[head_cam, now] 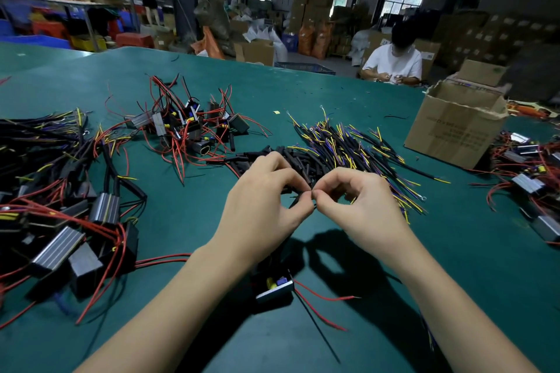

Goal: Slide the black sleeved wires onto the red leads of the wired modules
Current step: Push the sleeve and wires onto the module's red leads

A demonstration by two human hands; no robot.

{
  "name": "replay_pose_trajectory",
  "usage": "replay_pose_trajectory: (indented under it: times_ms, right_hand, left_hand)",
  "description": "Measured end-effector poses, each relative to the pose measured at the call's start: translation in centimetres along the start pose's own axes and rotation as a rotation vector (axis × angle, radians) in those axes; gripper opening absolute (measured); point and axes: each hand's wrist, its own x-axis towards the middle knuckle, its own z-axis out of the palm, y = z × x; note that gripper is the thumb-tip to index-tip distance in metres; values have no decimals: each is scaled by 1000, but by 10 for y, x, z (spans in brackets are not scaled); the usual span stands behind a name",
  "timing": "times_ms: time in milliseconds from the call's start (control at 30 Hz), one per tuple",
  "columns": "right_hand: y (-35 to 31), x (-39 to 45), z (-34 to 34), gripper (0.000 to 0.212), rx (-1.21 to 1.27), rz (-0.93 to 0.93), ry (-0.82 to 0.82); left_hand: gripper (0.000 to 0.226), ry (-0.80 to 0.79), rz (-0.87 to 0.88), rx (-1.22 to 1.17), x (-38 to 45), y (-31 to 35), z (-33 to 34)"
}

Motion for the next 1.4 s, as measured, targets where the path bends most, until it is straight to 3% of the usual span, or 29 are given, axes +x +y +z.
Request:
replay_pose_trajectory:
  times_ms: [133,267,567,967,1400]
  right_hand:
    - [-1,-1,0,15,-33,-37,13]
    - [1,-2,0,15,-2,-27,9]
    - [2,-4,5,12,-35,-77,-20]
    - [2,-4,5,7,-107,-162,12]
    - [5,-8,8,6,-144,-187,44]
  left_hand:
    - [2,-85,-151,-195,3,-2,1]
    - [8,-97,-176,-275,7,-3,-1]
    - [15,-116,-59,-45,5,-8,-4]
    - [24,-169,-139,-171,6,-11,-4]
    - [25,-60,-66,-62,2,-4,-9]
